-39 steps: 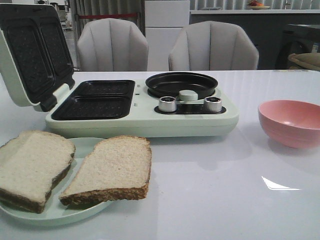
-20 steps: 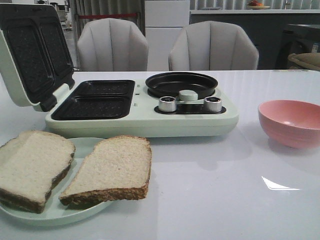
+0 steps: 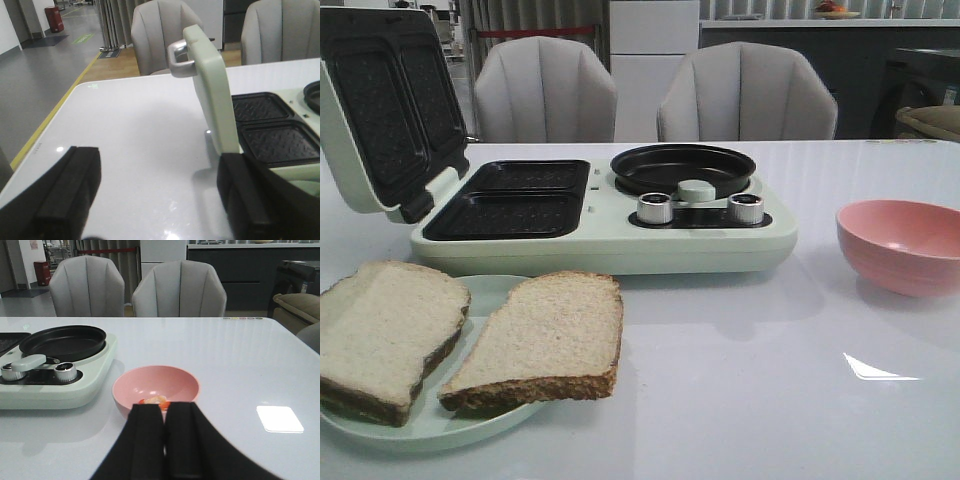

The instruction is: Make breakfast with bread and shrimp

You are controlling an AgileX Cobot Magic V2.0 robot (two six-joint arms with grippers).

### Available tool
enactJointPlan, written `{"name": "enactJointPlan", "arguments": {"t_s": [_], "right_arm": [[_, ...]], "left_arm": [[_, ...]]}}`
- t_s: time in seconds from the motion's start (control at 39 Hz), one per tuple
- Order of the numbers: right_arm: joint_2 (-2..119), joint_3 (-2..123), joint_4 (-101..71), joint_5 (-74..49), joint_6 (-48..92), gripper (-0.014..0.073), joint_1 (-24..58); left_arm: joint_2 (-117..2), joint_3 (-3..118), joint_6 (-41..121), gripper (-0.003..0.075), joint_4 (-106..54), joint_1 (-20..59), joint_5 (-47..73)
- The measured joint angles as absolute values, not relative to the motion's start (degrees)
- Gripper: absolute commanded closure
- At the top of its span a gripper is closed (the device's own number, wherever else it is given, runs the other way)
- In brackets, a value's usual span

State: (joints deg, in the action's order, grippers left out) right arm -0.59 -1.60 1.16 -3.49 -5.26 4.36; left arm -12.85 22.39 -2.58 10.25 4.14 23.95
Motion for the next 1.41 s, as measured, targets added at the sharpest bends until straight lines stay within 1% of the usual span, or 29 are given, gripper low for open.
{"name": "enactJointPlan", "arguments": {"t_s": [0.13,0.26,0.38,0.54,0.72,0.87,1.02,1.2,1.41], "right_arm": [[-0.59,-1.6,1.16,-3.49,-5.26,0.044,4.36],[-0.59,-1.6,1.16,-3.49,-5.26,0.044,4.36],[-0.59,-1.6,1.16,-3.49,-5.26,0.044,4.36],[-0.59,-1.6,1.16,-3.49,-5.26,0.044,4.36],[-0.59,-1.6,1.16,-3.49,-5.26,0.044,4.36],[-0.59,-1.6,1.16,-3.49,-5.26,0.044,4.36],[-0.59,-1.6,1.16,-3.49,-5.26,0.044,4.36],[-0.59,-1.6,1.16,-3.49,-5.26,0.044,4.36],[-0.59,-1.6,1.16,-3.49,-5.26,0.044,4.36]], "left_arm": [[-12.85,22.39,4.03,0.0167,10.5,4.77,26.82],[-13.15,21.59,10.63,0.0167,11.17,8.0,27.82],[-16.32,20.05,13.42,0.0167,16.5,12.05,30.53],[-23.29,19.64,14.18,0.0167,23.59,19.51,33.72],[-34.41,19.64,14.41,0.0167,31.89,31.39,35.94],[-43.64,19.64,14.41,0.0167,38.68,37.82,37.4],[-51.88,19.64,14.41,0.0167,44.51,40.26,36.3],[-60.68,20.84,14.41,0.0167,50.04,40.44,33.7],[-69.72,23.52,9.19,0.0167,58.14,40.44,31.84]]}}
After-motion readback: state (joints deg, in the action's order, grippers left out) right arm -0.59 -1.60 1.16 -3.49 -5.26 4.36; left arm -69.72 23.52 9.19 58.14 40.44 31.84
